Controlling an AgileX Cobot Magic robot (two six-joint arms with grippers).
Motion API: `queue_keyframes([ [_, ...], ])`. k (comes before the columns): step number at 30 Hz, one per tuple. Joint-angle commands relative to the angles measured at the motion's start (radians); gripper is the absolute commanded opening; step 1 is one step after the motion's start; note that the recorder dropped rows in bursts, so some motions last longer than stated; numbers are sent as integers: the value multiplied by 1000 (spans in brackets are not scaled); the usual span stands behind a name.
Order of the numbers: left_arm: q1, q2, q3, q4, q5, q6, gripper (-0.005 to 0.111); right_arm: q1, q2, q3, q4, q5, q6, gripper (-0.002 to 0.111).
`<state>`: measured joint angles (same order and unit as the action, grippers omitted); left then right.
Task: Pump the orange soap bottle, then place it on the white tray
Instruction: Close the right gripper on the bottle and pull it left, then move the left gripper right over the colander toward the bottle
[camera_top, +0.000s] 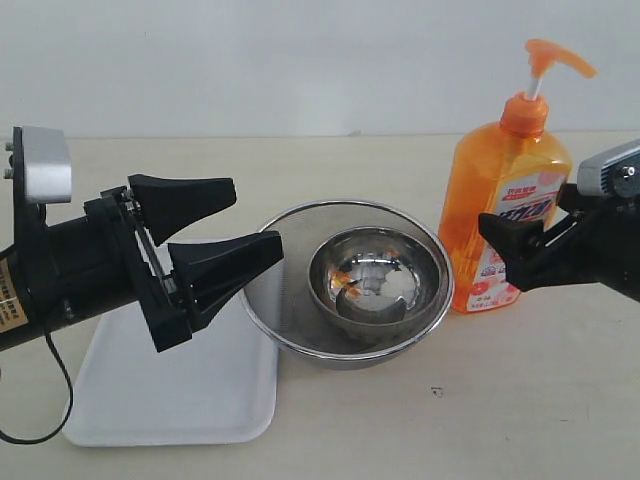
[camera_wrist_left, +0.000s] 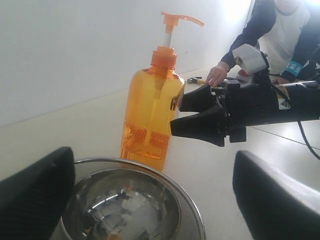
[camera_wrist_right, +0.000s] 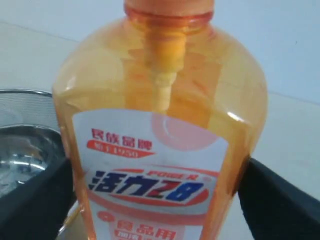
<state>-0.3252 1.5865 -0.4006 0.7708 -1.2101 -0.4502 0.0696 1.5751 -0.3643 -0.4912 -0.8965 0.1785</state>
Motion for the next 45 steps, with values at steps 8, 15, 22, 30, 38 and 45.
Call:
queue_keyframes([
  [8, 3, -10, 4, 11, -11, -5, 80, -1, 6, -8, -9, -7, -24, 46],
  [15, 3, -10, 4, 11, -11, -5, 80, -1, 6, -8, -13, 11, -19, 39],
  [22, 3, -10, 4, 11, -11, -5, 80, -1, 4, -8, 89, 40, -116, 49],
  [30, 3, -10, -29, 3, -11, -29, 80, -1, 4, -10, 118, 2, -168, 86],
  [38, -6, 41, -175, 157, -11, -183, 80, -1, 4, -115, -12, 130, -46, 86],
  [45, -57, 167, -309, 165, 11, -235, 80, -1, 4, -115, -94, 123, -28, 86],
])
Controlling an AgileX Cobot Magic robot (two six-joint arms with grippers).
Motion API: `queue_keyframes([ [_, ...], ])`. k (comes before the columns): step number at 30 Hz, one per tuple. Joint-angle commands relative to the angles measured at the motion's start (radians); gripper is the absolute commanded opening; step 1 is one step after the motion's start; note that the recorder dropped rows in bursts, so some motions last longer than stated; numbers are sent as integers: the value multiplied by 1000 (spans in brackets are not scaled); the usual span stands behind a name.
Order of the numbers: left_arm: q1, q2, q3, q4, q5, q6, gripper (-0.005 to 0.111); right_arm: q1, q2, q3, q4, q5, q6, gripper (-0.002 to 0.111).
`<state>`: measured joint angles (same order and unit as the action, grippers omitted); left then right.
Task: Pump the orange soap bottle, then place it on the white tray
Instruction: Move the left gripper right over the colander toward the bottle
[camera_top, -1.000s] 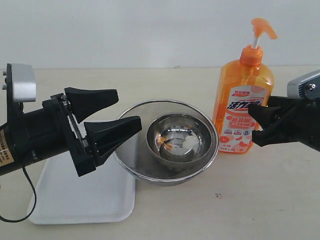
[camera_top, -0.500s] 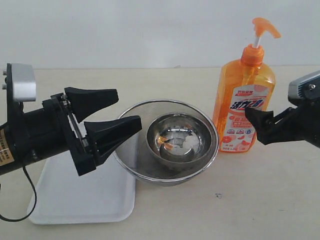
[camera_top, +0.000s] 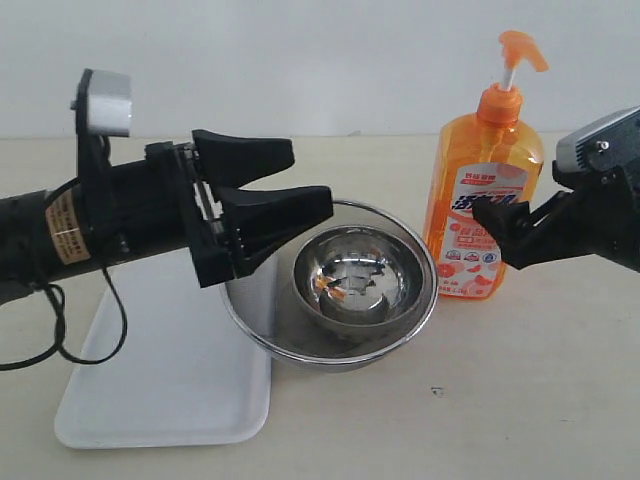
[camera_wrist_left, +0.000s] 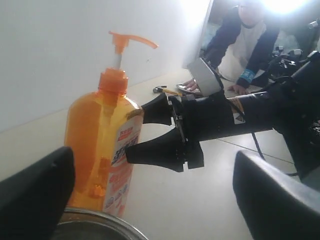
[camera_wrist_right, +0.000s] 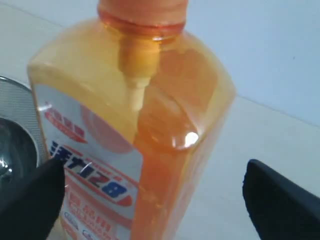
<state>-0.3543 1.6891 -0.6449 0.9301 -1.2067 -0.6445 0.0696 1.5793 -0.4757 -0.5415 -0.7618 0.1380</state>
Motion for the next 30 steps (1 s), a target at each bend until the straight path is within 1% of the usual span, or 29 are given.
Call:
queue_keyframes([
  [1, -33, 81, -84, 6, 8, -58, 80, -1, 0, -4, -44, -13, 13, 86],
  [6, -90, 156, -187, 21, 14, -107, 80, -1, 0, -4, -34, -26, 28, 86],
  [8, -118, 171, -217, 32, 37, -123, 80, -1, 0, -4, -18, -26, 28, 86],
  [10, -147, 182, -242, 32, 97, -123, 80, -1, 0, -4, -15, -29, 30, 86],
  [13, -180, 186, -274, 81, 203, -123, 80, -1, 0, -4, -15, -33, 65, 80],
  [16, -182, 186, -285, 136, 192, -123, 80, -1, 0, -2, -24, -26, 83, 70],
  [17, -182, 186, -286, 136, 184, -123, 80, -1, 0, -2, -31, -16, 89, 68],
  [21, -182, 186, -286, 133, 184, -119, 80, -1, 0, -2, -59, 6, 128, 68],
  [25, -182, 186, -286, 94, 191, -105, 78, -1, -5, -2, -75, 1, 156, 67],
  [26, -182, 186, -286, 81, 191, -98, 75, -1, -8, -2, -75, 1, 162, 67],
  [28, -182, 186, -286, 37, 226, -95, 60, -1, -24, -2, -73, 17, 178, 67],
  [30, -182, 186, -286, -10, 239, -75, 33, -1, -55, -2, -73, 56, 194, 63],
])
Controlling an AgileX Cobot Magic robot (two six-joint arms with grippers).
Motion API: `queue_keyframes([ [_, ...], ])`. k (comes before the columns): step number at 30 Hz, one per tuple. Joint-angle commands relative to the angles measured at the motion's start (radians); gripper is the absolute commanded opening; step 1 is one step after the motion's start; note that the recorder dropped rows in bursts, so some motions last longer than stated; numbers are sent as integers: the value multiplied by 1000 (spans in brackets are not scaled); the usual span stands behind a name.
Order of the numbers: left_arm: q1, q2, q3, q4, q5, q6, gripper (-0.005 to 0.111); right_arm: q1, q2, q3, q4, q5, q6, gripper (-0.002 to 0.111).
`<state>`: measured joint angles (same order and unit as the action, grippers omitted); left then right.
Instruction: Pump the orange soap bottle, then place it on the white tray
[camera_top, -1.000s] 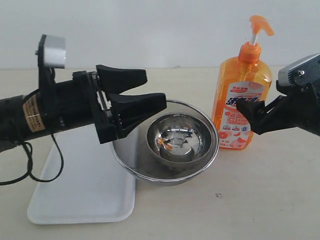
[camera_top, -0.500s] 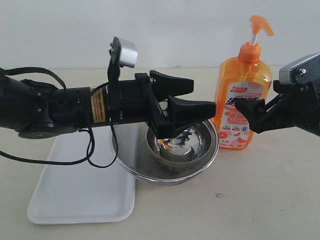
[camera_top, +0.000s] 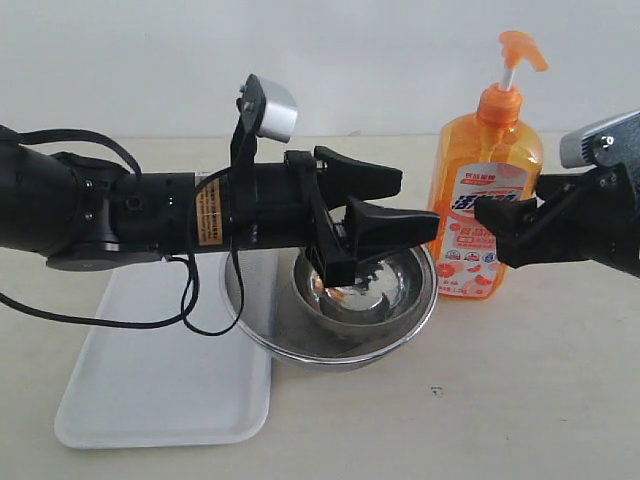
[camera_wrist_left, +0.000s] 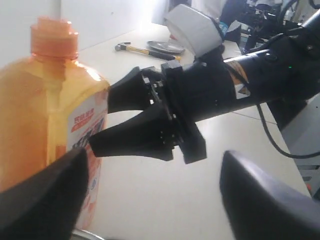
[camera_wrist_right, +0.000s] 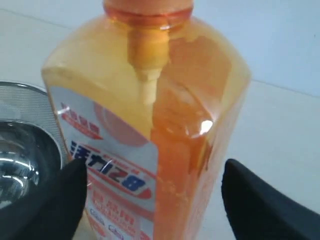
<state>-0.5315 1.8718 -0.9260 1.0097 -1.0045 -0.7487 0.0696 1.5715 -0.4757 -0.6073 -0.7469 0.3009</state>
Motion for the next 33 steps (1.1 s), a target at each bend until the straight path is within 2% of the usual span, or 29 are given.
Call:
queue_keyframes([
  [1, -5, 3, -5, -102, 36, 54, 18, -1, -60, -2, -15, 56, 31, 60],
  [2, -5, 3, -9, -113, 36, 85, 5, -1, -76, -2, -20, 79, 33, 56],
  [10, -28, 106, -105, -95, 42, 10, 5, -1, -178, 25, -24, 102, 21, 20],
  [14, -48, 149, -140, -95, 29, -5, 5, -3, -211, 25, 181, 148, -85, 0],
  [20, -50, 159, -179, -86, 36, -34, 5, -3, -209, 22, 280, 129, -187, 0],
  [24, -50, 159, -207, -72, 44, -73, 5, -3, -205, 6, 444, 109, -287, 0],
  [30, -50, 180, -238, -63, 57, -119, 5, -3, -102, -102, 406, 156, -244, 0],
  [33, -50, 197, -238, -48, 60, -122, 5, -10, -35, -184, 379, 249, -191, 0],
])
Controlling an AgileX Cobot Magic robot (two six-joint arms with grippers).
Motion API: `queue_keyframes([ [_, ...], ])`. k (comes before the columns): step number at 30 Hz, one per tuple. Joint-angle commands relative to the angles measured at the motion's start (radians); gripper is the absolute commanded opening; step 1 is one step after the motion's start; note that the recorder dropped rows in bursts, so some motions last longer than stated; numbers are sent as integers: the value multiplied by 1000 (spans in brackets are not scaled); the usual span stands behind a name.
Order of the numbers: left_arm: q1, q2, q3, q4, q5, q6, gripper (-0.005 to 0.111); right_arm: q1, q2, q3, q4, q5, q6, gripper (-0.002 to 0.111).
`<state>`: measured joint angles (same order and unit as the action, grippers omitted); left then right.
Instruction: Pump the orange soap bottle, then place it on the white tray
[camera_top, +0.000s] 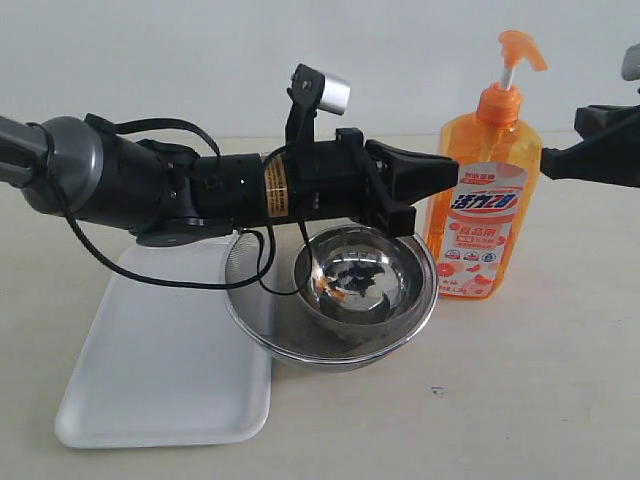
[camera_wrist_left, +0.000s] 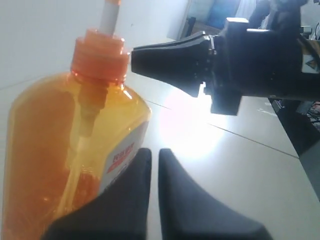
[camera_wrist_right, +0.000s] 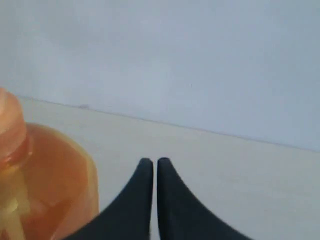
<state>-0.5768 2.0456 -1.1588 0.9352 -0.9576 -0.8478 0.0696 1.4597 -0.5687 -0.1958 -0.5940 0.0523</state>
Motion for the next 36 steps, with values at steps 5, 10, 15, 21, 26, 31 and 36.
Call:
queue_keyframes([
  [5, -5, 43, -5, 27, 14, -27, 5, -128, 118, -126, -305, 47, 375, 0],
  [10, -5, 45, -10, 29, 7, -27, 5, -271, 123, -128, -469, -9, 562, 0],
  [15, -5, 45, -43, 33, 9, -49, 5, -272, 180, -171, -424, -24, 514, 0],
  [21, -28, 45, -61, 58, 49, -69, 5, -204, 323, -281, -302, -29, 441, 0],
  [26, -50, 45, -61, 58, 102, -60, 5, -198, 381, -353, -226, -19, 385, 0],
  [31, -50, 45, -63, 55, 121, -54, 5, -149, 432, -380, -227, -23, 352, 0],
  [36, -50, 45, -63, 49, 146, -54, 5, -108, 451, -385, -222, -29, 333, 0],
])
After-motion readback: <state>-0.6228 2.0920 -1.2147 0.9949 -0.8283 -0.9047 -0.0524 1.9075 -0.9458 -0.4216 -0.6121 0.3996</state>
